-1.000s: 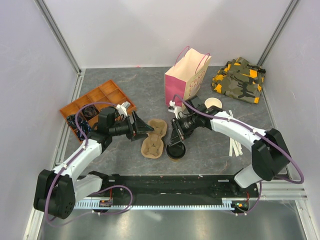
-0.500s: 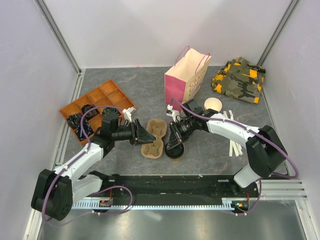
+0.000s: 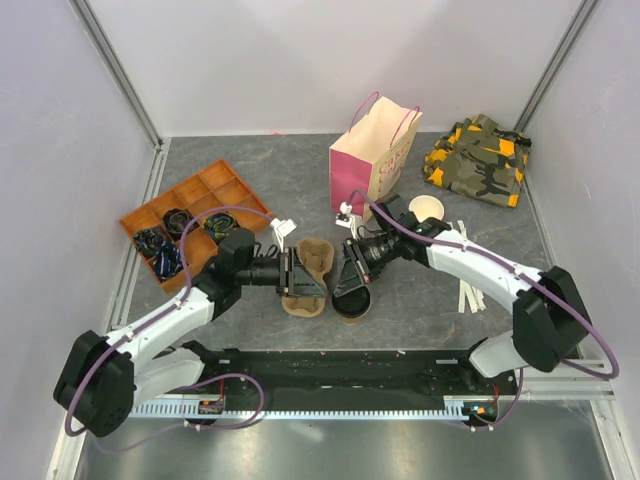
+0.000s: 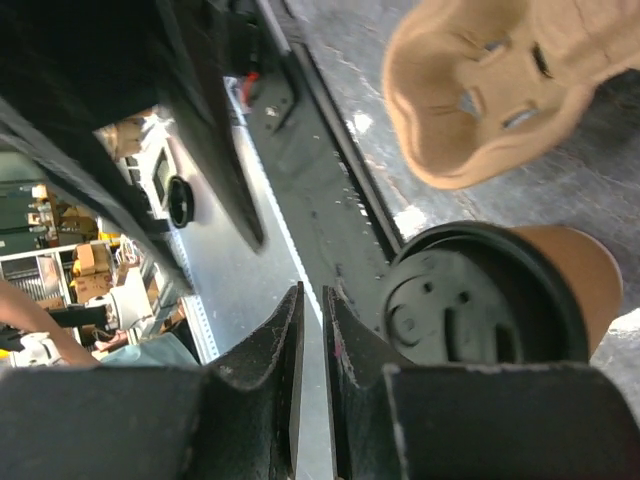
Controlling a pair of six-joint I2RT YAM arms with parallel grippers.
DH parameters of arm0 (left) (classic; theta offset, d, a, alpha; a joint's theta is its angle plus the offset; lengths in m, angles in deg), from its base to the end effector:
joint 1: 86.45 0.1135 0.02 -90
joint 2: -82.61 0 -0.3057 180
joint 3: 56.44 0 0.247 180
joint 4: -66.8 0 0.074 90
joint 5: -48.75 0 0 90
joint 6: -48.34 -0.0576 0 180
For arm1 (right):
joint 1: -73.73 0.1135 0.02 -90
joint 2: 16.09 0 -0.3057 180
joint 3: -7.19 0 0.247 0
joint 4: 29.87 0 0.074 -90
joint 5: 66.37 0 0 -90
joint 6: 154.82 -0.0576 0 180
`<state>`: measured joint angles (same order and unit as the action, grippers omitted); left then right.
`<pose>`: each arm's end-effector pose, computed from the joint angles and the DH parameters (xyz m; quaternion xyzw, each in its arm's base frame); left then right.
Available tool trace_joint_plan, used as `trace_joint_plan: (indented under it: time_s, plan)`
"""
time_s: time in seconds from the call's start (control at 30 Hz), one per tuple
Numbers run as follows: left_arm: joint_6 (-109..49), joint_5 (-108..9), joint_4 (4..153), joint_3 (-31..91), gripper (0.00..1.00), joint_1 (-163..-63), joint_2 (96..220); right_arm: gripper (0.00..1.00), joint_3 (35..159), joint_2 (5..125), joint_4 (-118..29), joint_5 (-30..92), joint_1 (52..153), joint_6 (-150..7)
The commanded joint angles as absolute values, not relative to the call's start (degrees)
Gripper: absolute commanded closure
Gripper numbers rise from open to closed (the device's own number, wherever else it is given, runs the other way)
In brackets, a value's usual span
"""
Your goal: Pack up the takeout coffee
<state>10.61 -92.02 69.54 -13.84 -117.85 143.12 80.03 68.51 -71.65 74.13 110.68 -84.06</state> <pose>0.1542 -0.1464 0.2647 0.1053 0.7749 -0.6055 0.1478 0.2121 0.2151 0.2785 -0.2641 0.8283 0.4907 0.0588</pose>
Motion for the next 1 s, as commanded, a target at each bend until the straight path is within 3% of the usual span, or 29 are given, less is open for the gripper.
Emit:
trace_joint_plan:
  time_s: [0.0,0.3,0.57,0.97]
  plan:
    - [11.78,-89.43,65.91,-10.74,0.65,-121.95,145.61,0.80,77.86,64.16,-74.32,77.77,107.31,-84.07]
    - [16.00,-88.71,60.38,-5.30,0.86,-126.09,158.97,0.83,72.05,61.34,-76.36,78.48,101.94,-83.10]
    - [15.30,-87.22,63.97,-2.30,0.98,-127.76,165.57,0.83,72.14,62.66,-76.18,79.00,101.50,-82.92]
    - [8.80,-80.45,74.70,-0.63,0.98,-129.51,169.62,0.83,71.62,62.04,-76.09,78.48,100.89,-83.01]
